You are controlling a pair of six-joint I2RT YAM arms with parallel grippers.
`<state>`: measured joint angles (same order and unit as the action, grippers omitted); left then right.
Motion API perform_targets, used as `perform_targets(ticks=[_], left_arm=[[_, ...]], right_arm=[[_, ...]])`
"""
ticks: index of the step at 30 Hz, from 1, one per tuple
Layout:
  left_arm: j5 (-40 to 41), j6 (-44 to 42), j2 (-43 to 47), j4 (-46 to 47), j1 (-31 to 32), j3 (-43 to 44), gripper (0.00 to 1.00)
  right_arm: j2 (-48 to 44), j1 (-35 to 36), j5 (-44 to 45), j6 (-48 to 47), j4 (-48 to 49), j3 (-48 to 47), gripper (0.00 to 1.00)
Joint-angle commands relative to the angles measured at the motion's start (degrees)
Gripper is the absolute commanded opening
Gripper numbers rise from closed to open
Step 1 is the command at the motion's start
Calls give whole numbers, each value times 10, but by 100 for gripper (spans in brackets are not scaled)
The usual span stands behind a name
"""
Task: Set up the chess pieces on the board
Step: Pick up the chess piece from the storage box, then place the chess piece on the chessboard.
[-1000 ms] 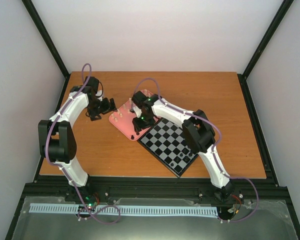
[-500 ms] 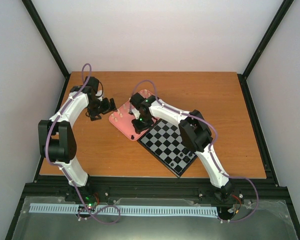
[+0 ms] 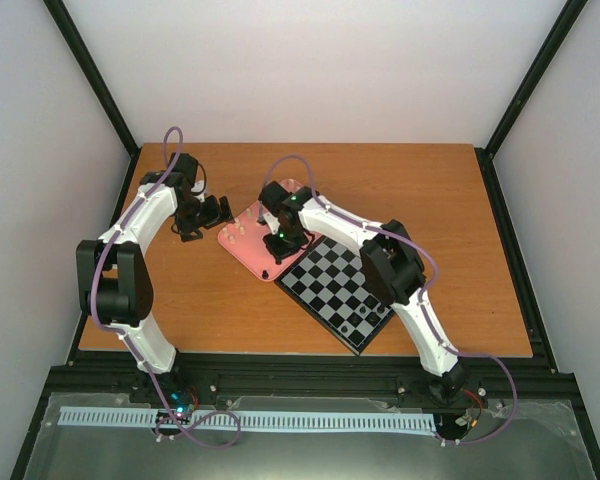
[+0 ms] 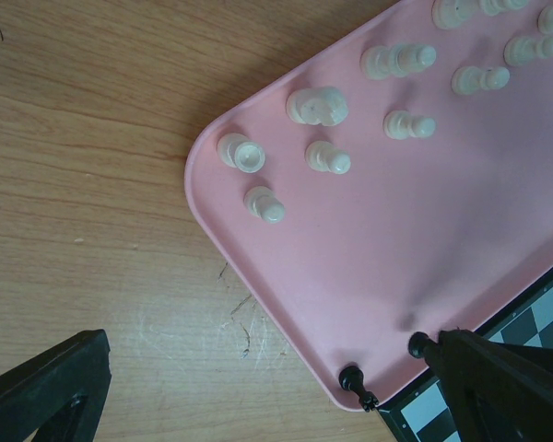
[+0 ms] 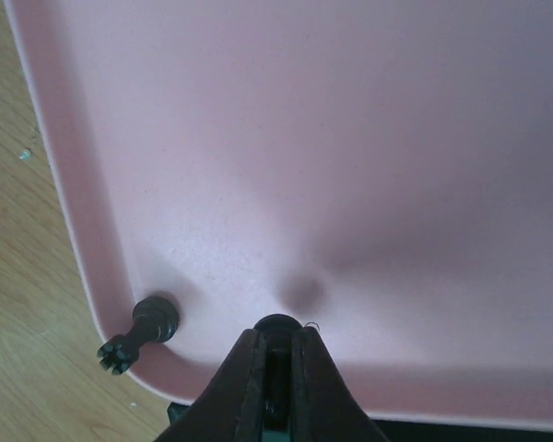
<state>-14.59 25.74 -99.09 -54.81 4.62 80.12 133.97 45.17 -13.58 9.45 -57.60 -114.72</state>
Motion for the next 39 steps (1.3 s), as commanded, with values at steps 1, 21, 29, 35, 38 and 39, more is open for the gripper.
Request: perform_targets(ticks=[1,21,29,35,38,39], left_arm=[[-3,-1,2,5,4,19,100],[-10,2,9,7,3,20,100],[-6,1,10,8,3,17,100],[-2,-1,14,5,3,17,100],[-2,0,14,6,4,18,100],[-3,0,13,6,4,17,100]], right_arm=[[-78,3,39,11,-15,-20,3],[-559,18,97,151,-22,555,3],[-597,19,92,183,28,644,3],[-609,19,108,213,71,701,3],[-615,19,120,228,78,714,4],[-618,19,123,231,82,719,4]])
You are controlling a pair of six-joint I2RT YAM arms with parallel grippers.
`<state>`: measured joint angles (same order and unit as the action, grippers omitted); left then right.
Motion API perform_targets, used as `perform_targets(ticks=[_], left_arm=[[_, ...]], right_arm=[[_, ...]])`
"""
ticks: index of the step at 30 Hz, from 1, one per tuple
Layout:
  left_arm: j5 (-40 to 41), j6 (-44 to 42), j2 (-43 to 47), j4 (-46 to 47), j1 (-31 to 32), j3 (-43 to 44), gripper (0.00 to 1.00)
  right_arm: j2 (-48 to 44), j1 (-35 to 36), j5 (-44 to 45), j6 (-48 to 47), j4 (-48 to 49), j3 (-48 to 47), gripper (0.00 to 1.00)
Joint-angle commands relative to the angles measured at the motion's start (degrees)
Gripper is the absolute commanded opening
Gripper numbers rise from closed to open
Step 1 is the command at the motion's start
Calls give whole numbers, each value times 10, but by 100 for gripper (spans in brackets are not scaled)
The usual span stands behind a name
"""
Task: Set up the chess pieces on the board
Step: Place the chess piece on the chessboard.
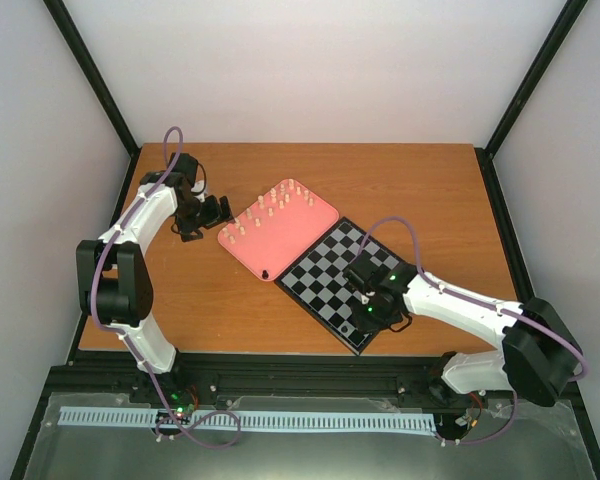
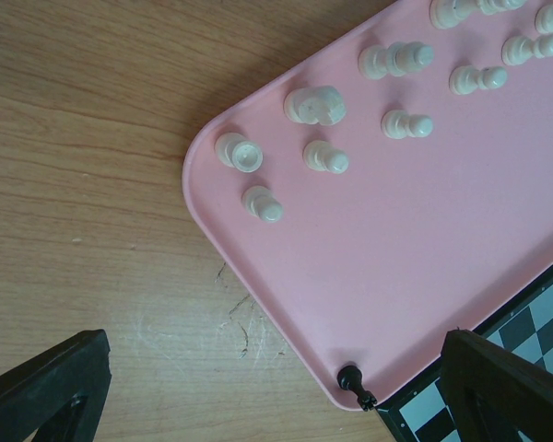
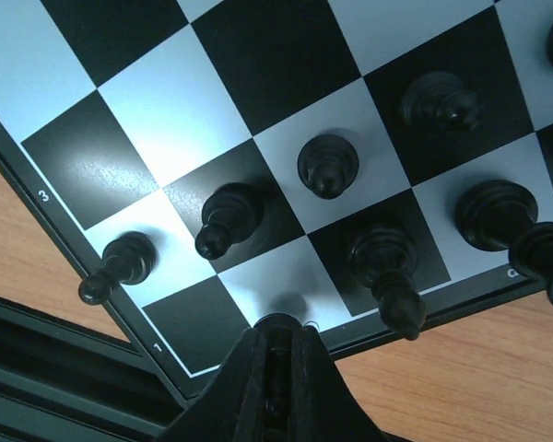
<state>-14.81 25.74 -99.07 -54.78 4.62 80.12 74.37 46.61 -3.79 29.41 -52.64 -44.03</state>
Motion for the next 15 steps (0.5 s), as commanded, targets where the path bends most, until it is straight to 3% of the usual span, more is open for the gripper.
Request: perform_targets(ticks=[1,15], left_arm=[[-1,1,11,6,3,18,100],[-1,0,8,6,3,18,100]], right_arm=[[-22,5,27,33,36,14,4],[-1,5,33,36,48,20,5]])
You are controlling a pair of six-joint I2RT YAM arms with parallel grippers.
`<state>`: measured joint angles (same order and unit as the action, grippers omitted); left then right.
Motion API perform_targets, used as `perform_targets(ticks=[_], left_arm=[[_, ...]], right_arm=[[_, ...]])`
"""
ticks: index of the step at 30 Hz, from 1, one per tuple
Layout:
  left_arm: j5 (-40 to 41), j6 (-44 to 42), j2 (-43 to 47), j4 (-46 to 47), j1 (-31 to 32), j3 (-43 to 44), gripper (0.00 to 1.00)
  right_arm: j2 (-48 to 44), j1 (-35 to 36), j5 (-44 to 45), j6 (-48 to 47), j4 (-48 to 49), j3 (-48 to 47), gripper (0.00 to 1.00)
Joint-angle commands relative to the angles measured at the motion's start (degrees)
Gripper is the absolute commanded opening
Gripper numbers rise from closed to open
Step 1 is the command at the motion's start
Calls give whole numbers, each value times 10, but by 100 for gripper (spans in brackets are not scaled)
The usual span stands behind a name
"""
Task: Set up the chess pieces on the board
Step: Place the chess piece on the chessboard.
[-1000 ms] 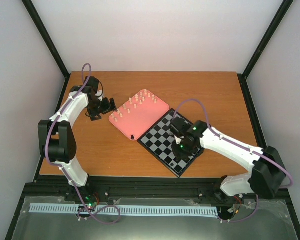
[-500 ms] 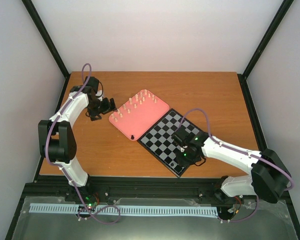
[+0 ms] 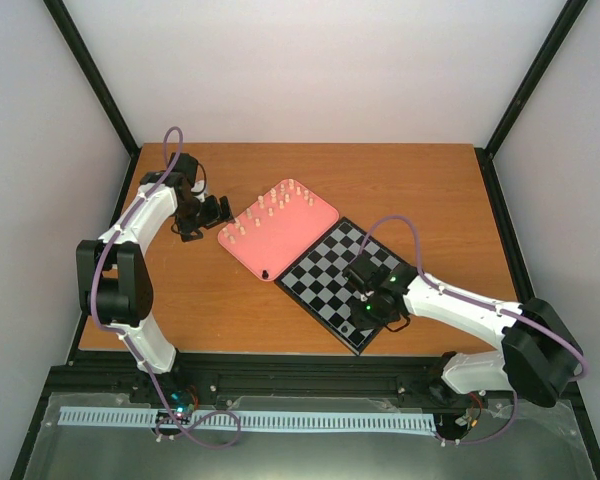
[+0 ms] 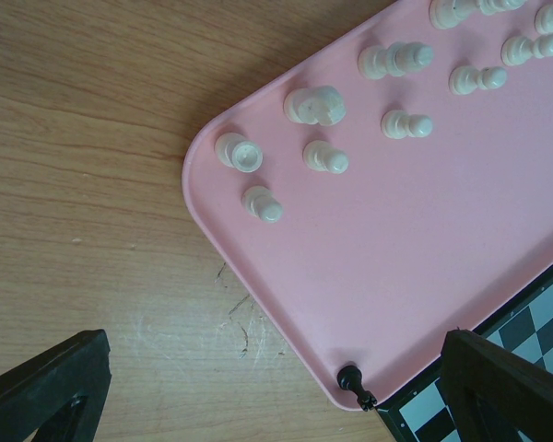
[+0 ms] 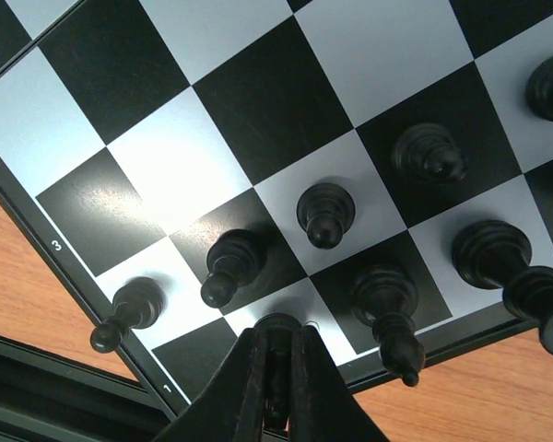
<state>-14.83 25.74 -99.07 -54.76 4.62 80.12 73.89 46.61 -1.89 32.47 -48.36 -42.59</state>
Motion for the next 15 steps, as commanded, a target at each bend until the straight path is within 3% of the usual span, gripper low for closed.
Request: perform_targets(ticks=[1,9,15], left_arm=[[-1,0,8,7,3,18,100],[-3,0,5,6,3,19,100],[-2,0,7,6,4,18,100]], right_arm=[[4,5,12,5,5,6,6],[12,5,10,5,5,13,8],[11,5,7,-2,5,7,22]])
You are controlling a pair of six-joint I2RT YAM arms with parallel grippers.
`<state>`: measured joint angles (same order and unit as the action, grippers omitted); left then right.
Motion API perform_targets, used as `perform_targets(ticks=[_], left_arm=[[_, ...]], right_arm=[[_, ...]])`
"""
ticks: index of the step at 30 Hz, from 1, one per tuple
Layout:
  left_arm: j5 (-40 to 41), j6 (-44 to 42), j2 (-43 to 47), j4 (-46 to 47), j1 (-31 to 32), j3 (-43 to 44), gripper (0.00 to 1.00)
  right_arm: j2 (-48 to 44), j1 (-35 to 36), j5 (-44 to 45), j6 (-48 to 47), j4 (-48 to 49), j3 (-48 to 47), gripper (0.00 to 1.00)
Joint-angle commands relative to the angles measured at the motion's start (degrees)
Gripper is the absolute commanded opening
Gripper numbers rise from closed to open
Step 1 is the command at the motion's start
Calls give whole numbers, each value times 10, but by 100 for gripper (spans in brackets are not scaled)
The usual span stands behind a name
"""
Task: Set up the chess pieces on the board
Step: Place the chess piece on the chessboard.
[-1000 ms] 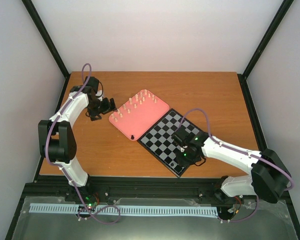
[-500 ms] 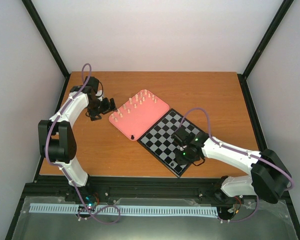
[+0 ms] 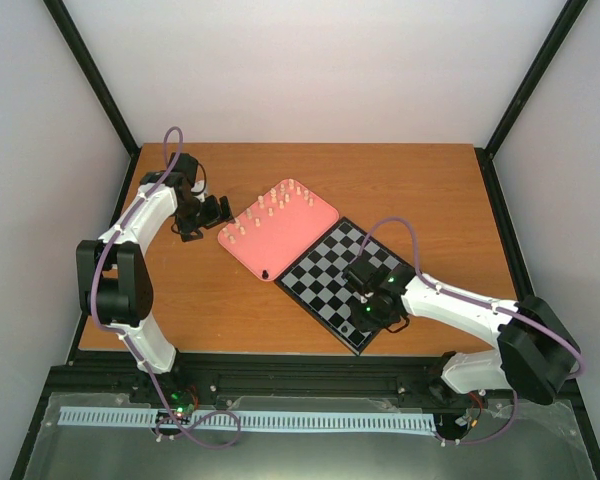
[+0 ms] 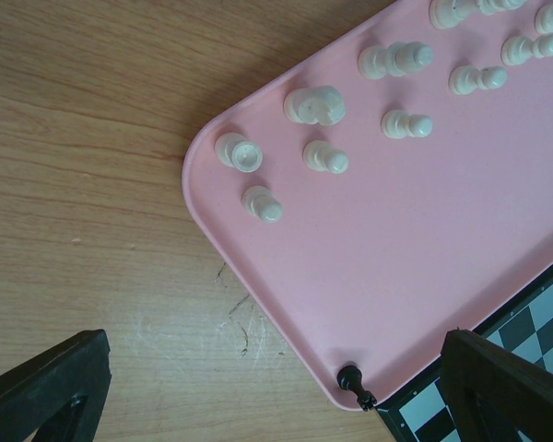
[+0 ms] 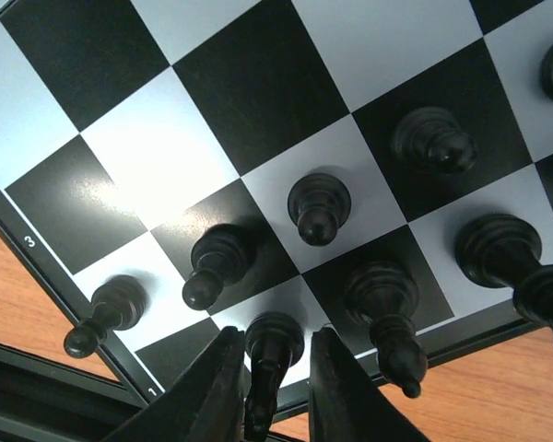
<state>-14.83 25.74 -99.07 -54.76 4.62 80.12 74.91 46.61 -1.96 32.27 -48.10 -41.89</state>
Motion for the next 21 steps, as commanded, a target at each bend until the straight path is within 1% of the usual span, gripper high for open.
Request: perform_targets(ticks=[1,6,9,12,14,17,19,21], left_arm=[[-1,-1,7,6,3,19,100],[-1,0,8,6,4,18,100],[-3,0,8,6,4,18,100],[-3,0,11,5,3,18,100],[-3,0,11,6,3,18,100],[-2,0,11,5,3,21,100],[0,-2,12,3,3,23,100],[1,-2,14,1,3,24,100]], right_arm=[[-1,5,6,-3,0,-4,23],[-24,5,-14,-18,-30,-42,26],[-40,6,-29,-30,-57,-80,29],[-41,7,-35,-48,-81,-127,36],[-18,7,-29,-72,-93,-172,40],[53,6,-29,-115,-94,-250,47],[107,6,-33,-142,-74,-298,51],[166,7,-42,-165,-47,-342,53]])
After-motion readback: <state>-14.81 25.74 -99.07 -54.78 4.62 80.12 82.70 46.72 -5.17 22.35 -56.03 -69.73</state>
